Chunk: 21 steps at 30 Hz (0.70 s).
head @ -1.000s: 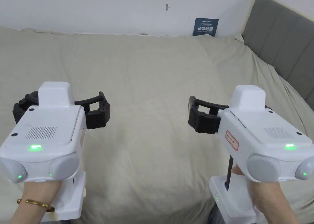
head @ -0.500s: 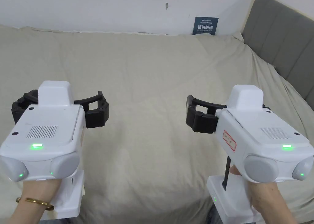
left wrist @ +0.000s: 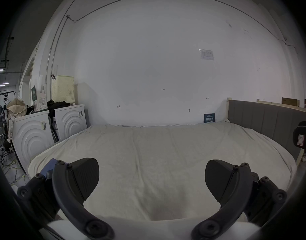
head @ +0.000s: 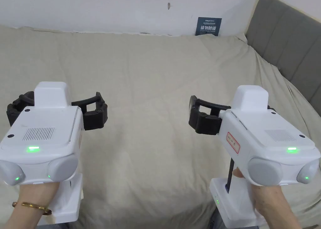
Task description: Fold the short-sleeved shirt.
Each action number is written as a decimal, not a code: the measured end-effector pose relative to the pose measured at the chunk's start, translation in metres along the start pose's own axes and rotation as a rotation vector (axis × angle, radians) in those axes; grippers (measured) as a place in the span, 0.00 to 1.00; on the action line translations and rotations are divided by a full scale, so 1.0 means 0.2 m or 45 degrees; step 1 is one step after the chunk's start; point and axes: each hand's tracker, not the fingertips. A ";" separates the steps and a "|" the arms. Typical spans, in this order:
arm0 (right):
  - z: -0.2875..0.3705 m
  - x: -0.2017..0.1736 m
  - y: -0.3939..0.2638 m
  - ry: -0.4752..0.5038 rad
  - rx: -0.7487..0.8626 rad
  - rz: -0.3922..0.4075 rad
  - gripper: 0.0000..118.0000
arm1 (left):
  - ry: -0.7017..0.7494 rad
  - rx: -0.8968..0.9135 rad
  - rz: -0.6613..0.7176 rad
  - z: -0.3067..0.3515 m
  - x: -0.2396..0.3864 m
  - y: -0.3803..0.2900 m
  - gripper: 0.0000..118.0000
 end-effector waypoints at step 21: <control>0.01 -0.05 0.01 0.016 -0.005 0.038 1.00 | 0.001 0.000 0.000 0.01 0.00 0.01 1.00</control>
